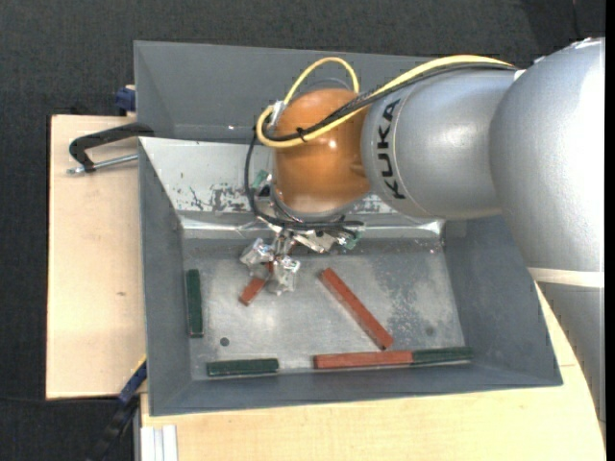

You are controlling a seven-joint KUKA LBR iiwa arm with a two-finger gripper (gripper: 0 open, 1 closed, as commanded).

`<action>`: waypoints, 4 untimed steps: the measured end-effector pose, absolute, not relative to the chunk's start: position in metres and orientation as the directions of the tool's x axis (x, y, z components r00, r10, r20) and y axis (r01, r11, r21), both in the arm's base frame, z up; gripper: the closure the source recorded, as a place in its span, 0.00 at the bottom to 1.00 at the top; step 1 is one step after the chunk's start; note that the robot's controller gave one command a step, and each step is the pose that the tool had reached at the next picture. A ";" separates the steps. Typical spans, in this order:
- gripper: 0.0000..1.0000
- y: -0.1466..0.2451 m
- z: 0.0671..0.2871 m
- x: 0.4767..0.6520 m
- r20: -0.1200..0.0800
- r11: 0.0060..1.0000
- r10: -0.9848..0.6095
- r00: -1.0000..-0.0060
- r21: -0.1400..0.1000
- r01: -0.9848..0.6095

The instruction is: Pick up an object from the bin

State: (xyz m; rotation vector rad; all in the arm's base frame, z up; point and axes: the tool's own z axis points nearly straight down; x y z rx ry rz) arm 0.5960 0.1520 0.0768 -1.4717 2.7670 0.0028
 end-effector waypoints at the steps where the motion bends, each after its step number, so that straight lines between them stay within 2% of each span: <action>1: 1.00 0.148 0.114 0.585 0.000 0.543 -0.840 -0.543 0.004 -0.840; 2: 0.00 0.181 0.161 0.564 -0.007 0.615 -0.789 -0.615 -0.002 -0.789; 3: 0.00 0.180 0.161 0.564 -0.007 0.615 -0.788 -0.615 -0.001 -0.789; 4: 0.00 0.179 0.142 0.577 -0.011 0.521 -0.854 -0.521 -0.007 -0.854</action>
Offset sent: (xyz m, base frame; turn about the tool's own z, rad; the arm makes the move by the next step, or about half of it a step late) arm -0.0326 0.0264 0.0823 0.0687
